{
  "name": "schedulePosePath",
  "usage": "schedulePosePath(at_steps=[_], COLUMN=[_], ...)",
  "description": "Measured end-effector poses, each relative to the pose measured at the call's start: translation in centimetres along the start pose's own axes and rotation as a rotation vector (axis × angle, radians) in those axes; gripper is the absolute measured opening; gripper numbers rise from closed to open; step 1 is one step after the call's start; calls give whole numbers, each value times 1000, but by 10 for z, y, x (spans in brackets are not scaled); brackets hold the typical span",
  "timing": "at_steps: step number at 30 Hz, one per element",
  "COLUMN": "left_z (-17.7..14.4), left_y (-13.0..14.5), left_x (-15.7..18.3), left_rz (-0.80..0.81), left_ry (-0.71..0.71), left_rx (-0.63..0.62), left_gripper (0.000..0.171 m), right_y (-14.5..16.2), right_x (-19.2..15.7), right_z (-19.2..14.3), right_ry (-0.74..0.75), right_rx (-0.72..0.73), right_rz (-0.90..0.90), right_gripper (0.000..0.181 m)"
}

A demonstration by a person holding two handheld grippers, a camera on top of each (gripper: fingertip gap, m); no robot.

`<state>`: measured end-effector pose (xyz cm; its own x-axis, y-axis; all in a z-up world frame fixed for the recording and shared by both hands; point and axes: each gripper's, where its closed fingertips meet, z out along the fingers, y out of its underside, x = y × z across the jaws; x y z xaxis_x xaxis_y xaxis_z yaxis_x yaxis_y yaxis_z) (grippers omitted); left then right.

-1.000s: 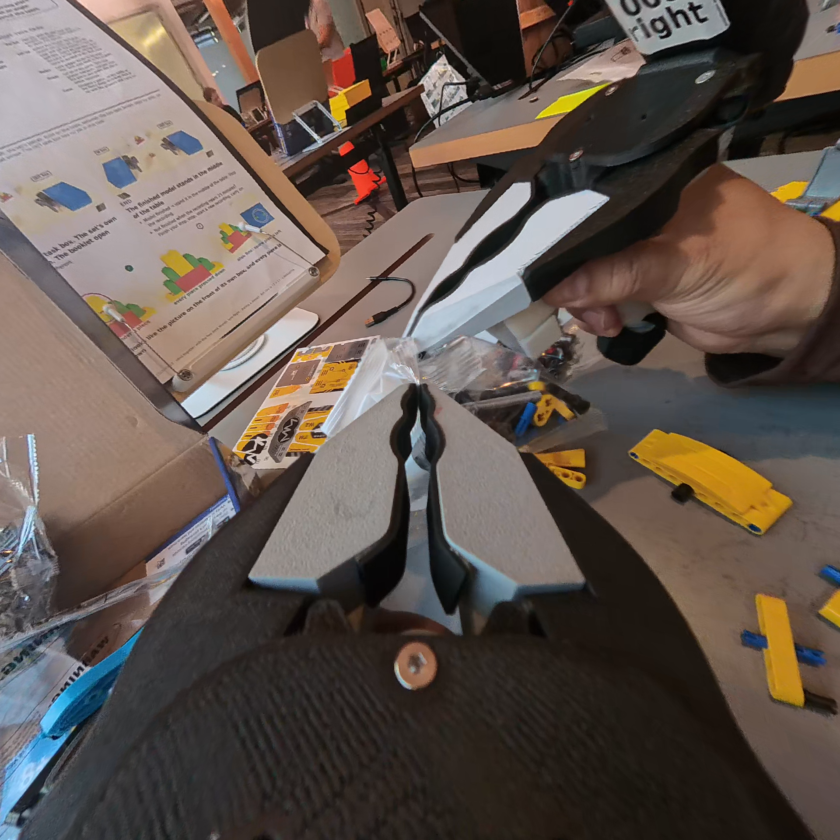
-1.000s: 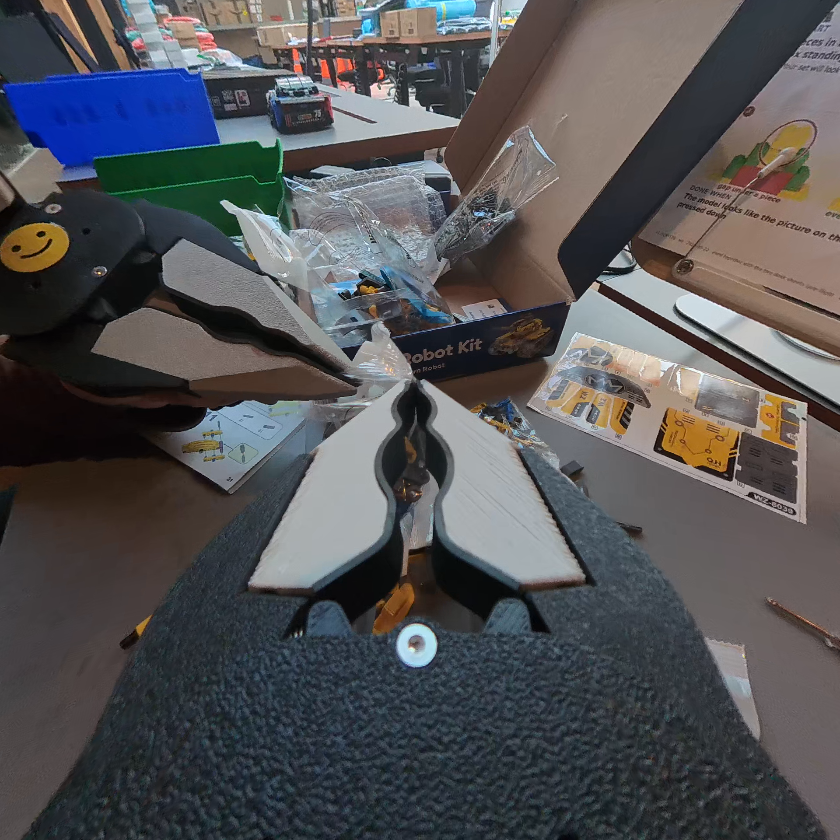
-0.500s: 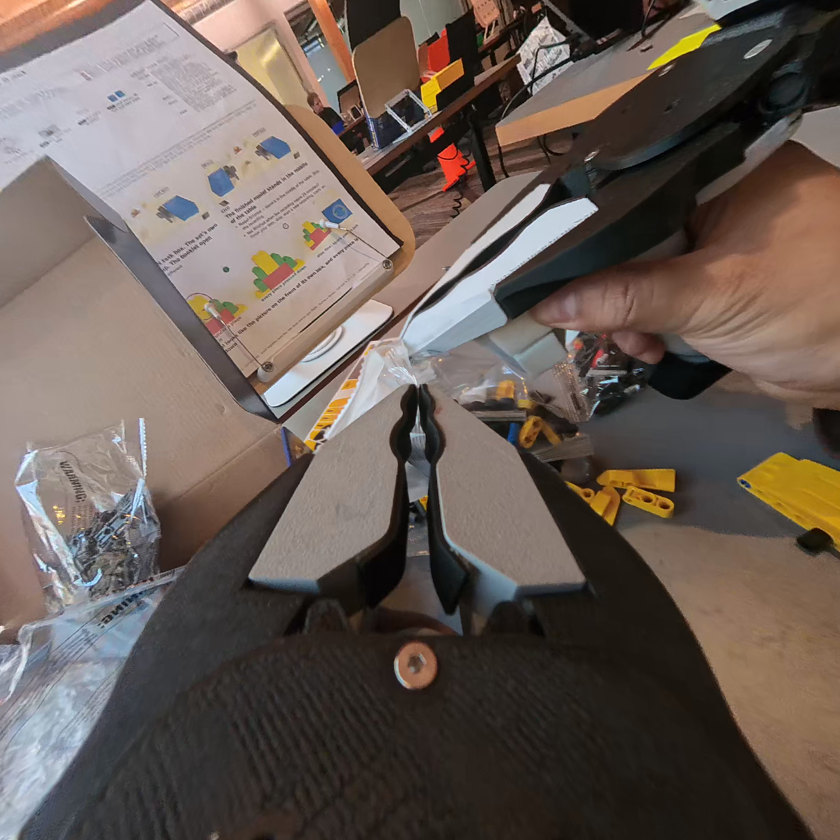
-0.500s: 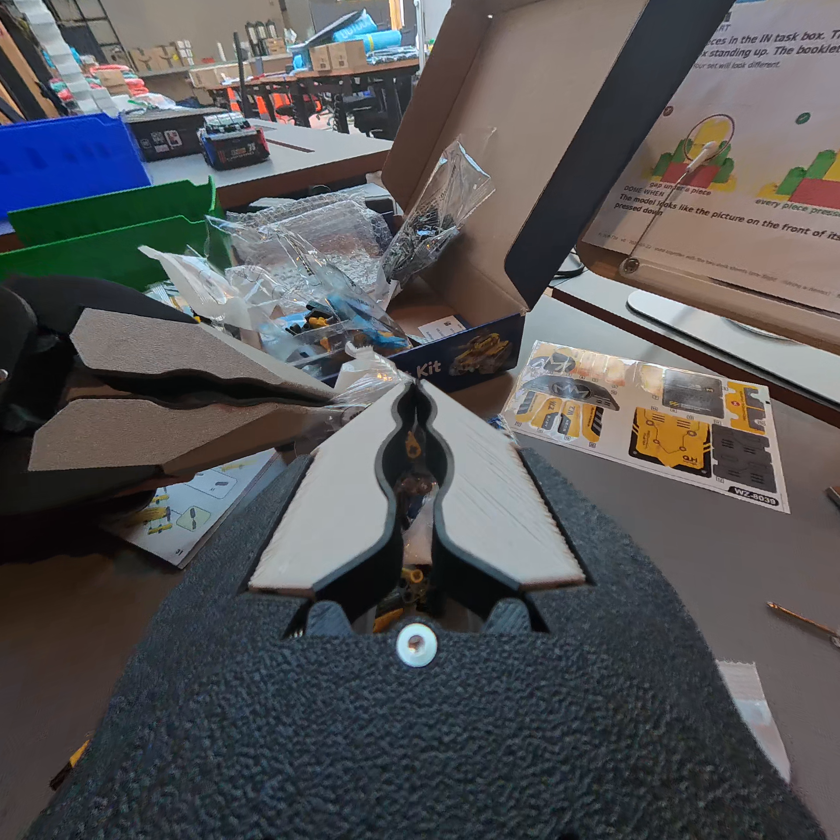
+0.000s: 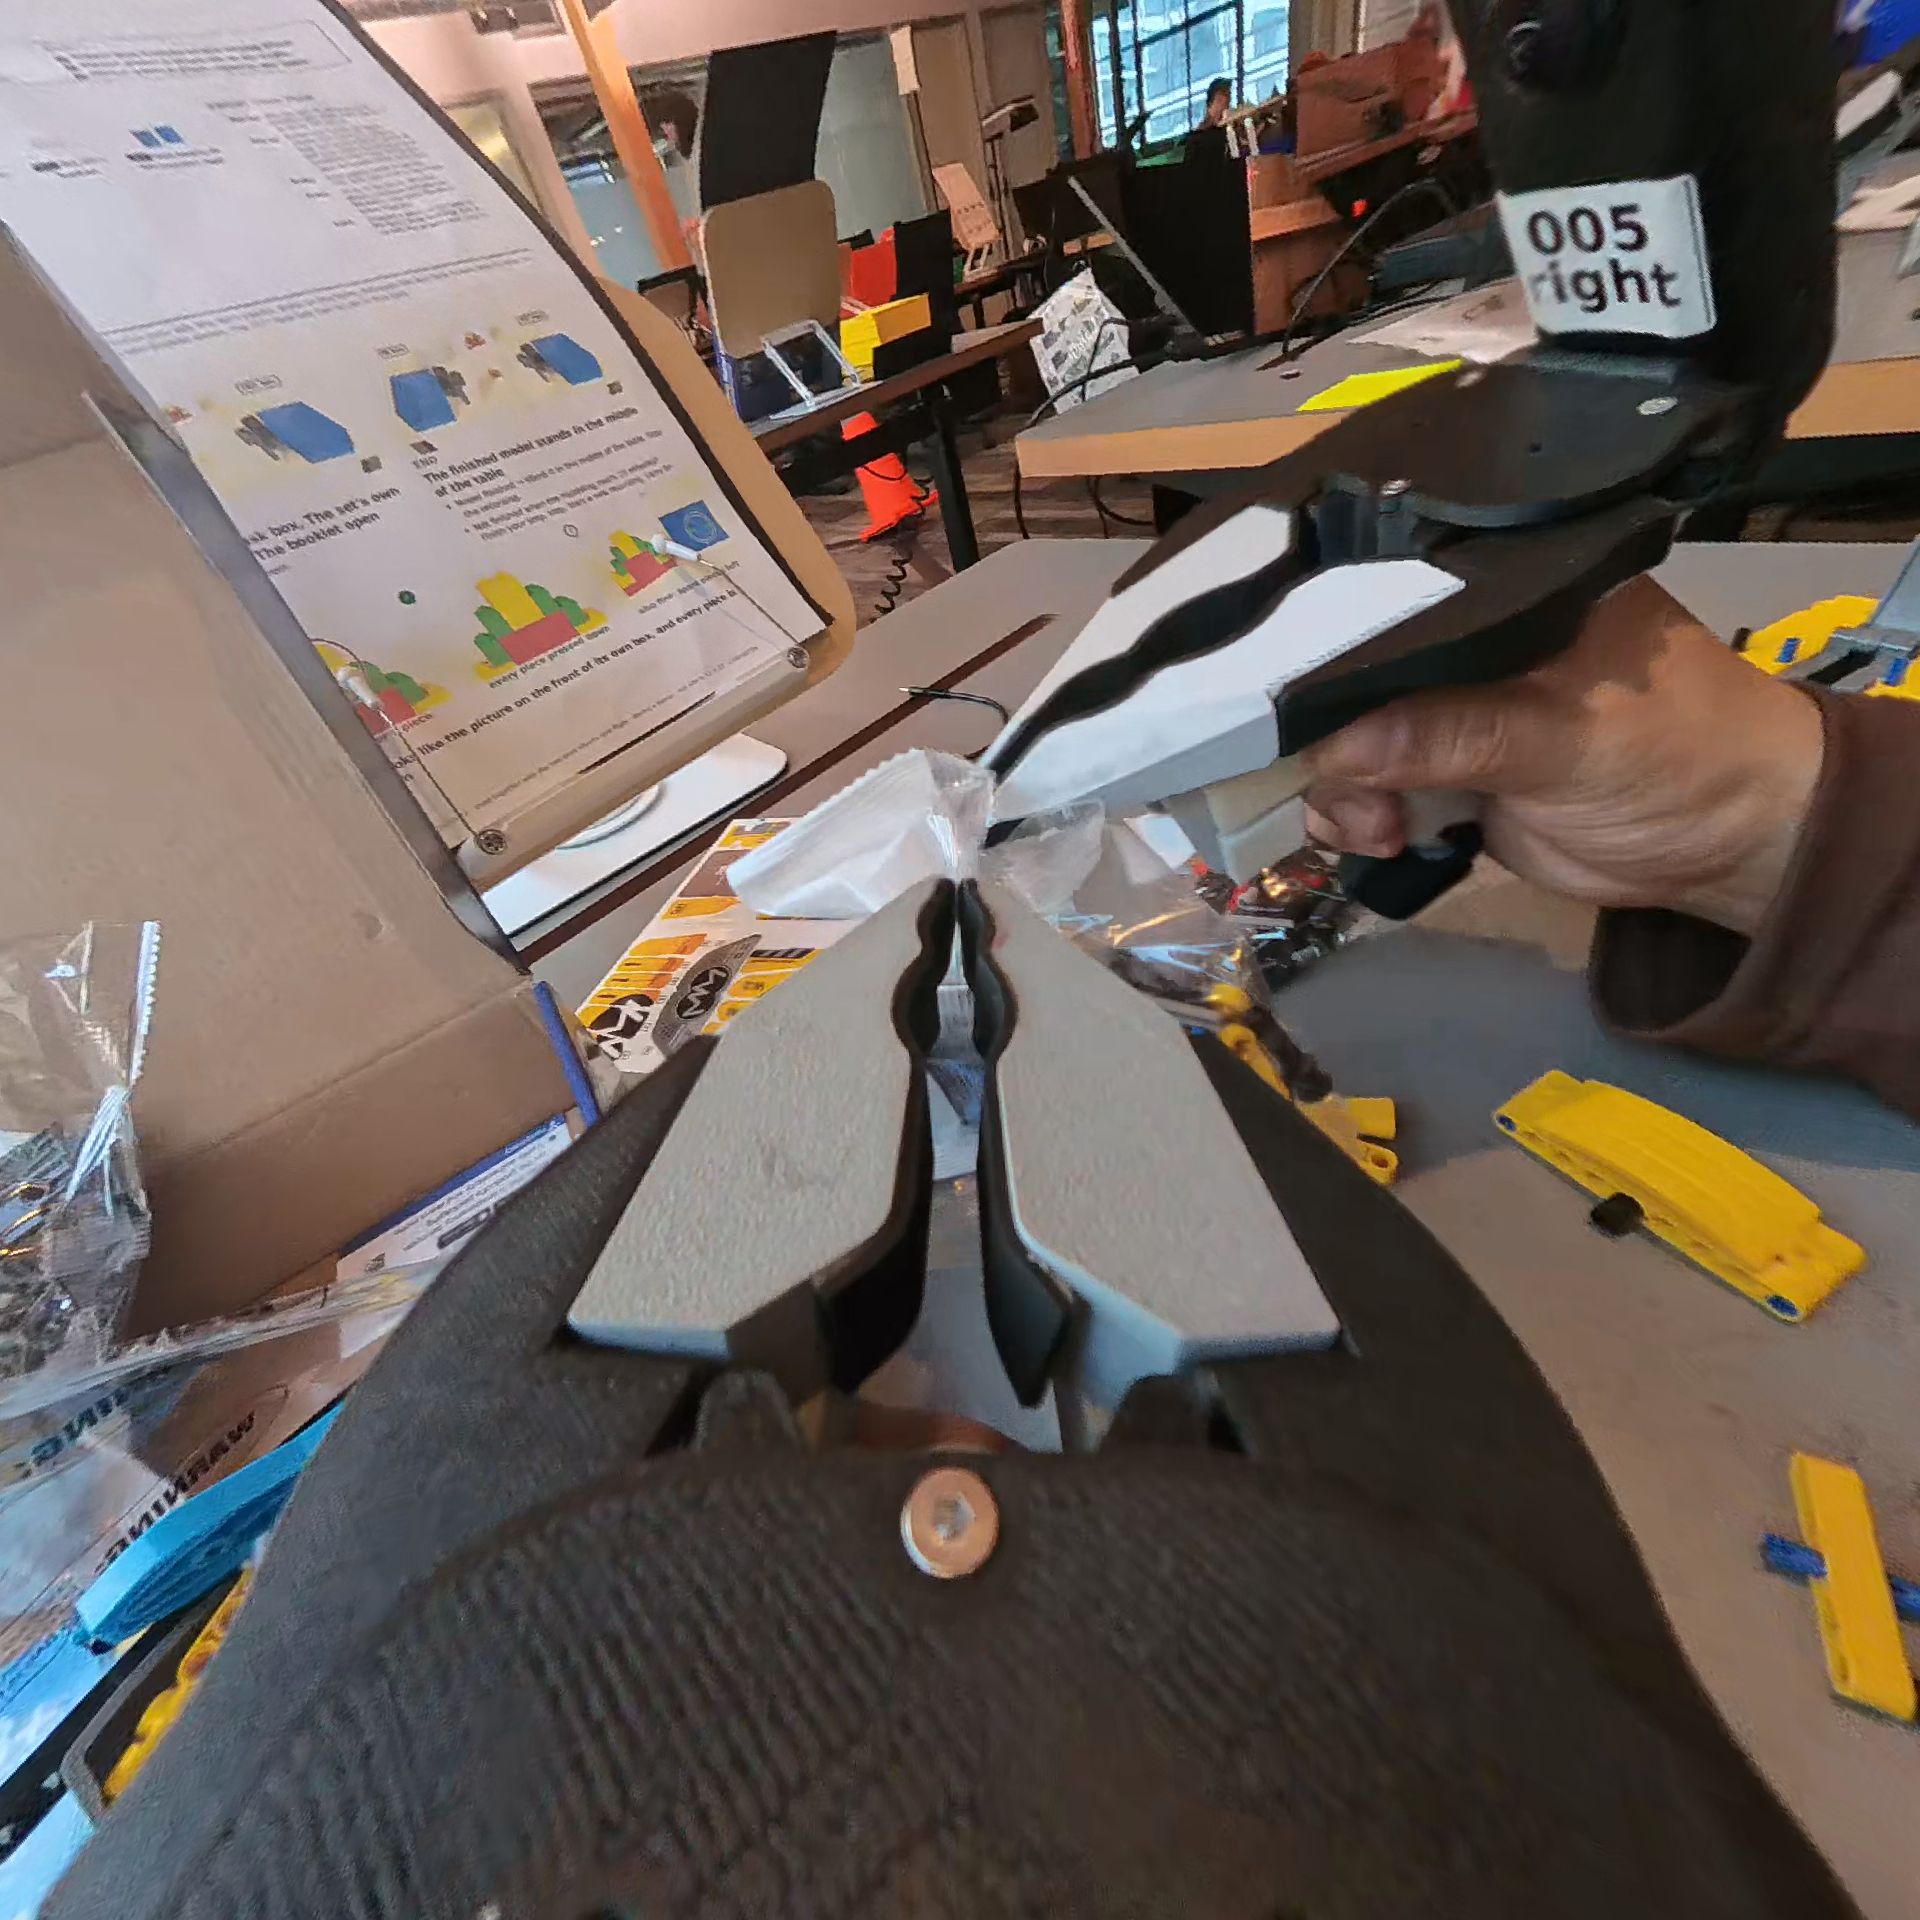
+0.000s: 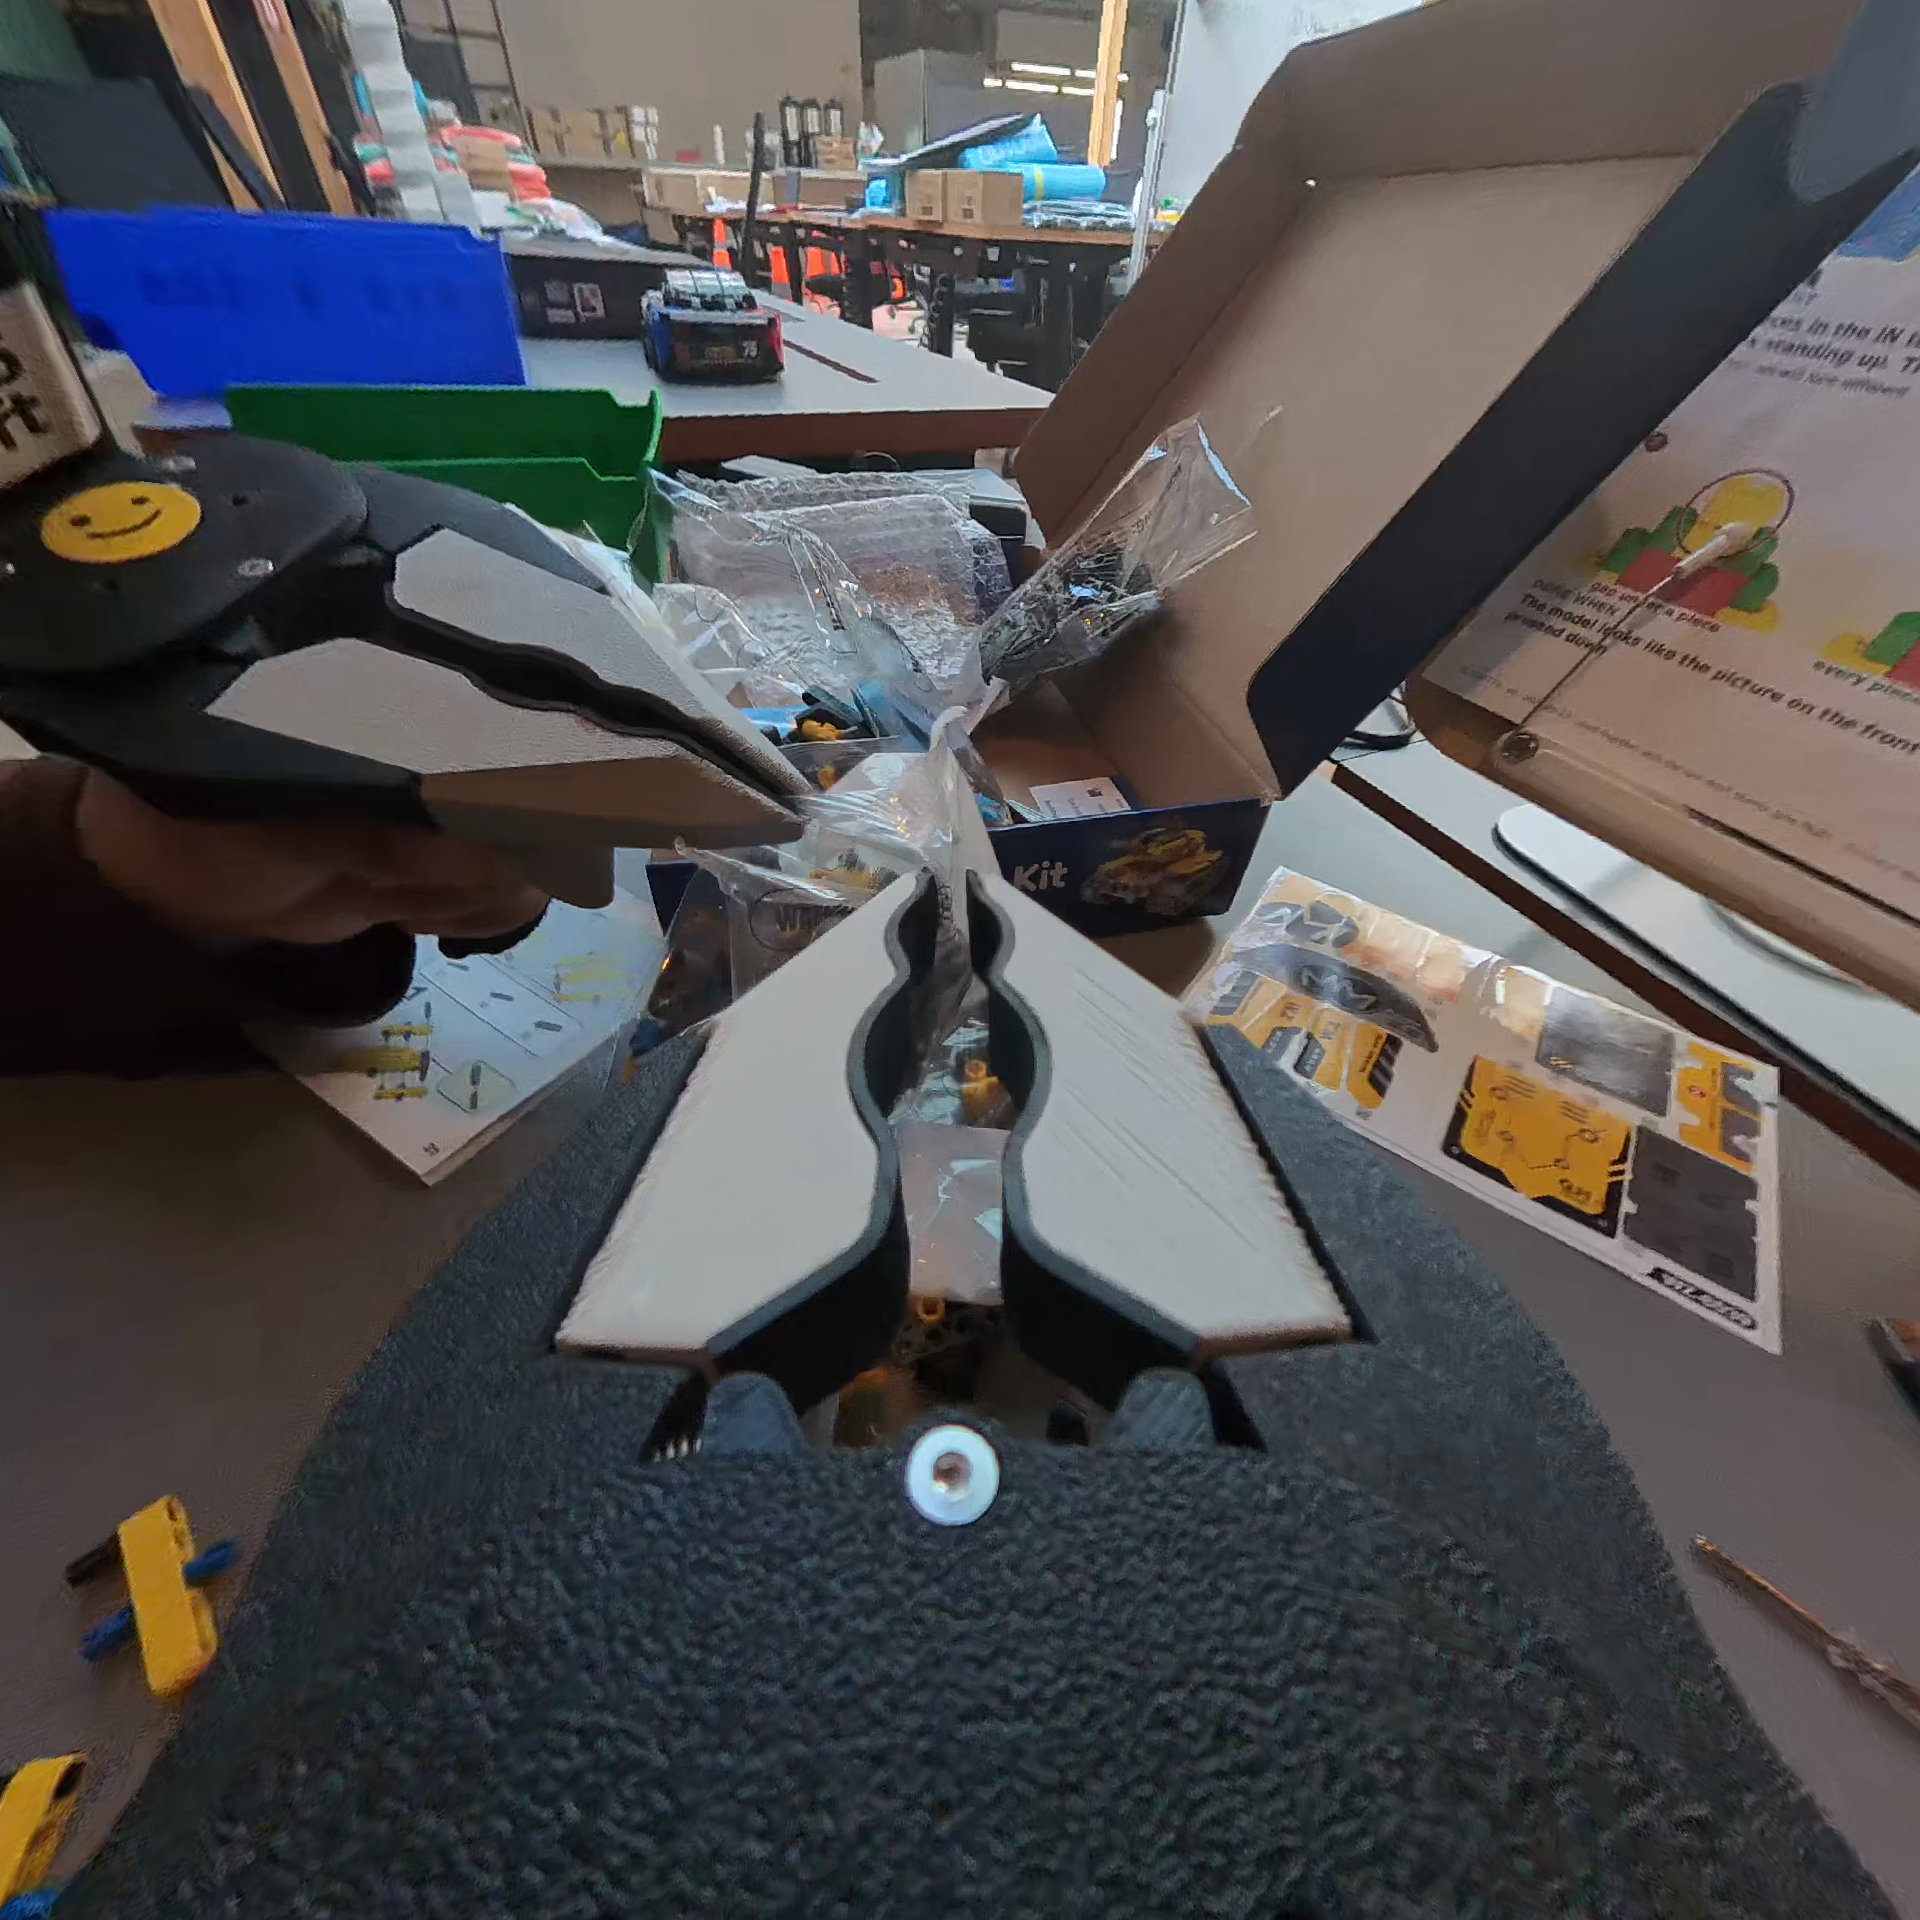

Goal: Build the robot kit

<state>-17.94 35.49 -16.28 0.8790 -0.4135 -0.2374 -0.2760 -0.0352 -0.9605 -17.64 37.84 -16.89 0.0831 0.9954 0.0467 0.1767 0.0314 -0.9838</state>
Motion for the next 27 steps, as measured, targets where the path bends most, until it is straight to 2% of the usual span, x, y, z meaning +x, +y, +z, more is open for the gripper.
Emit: schedulePosePath(at_steps=[5,12,14,16,18,22,27], left_z=[-2,-4,-2,1,3,4,4], left_y=[-4,-5,1,11,12,13,13], left_x=[9,12,13,10,11,18,7], left_rz=[-3,-39,-43,-11,25,70,128], left_ry=[54,95,112,90,75,86,1], left_rx=[9,13,-23,-72,-73,-76,-93], left_gripper=[0,0,0,12,15,9,0], right_y=[-4,-4,0,6,9,13,10], right_x=[-4,-13,-13,-13,-14,-22,-16], right_z=[-7,-13,-13,-10,-8,-4,4], right_ry=[38,-18,-21,-22,-20,-60,14], right_rx=[-5,-2,-24,-67,-87,-112,-115], right_rz=[-183,-240,-239,-237,-250,-255,-240], right_gripper=[5,3,0,0,0,0,0])
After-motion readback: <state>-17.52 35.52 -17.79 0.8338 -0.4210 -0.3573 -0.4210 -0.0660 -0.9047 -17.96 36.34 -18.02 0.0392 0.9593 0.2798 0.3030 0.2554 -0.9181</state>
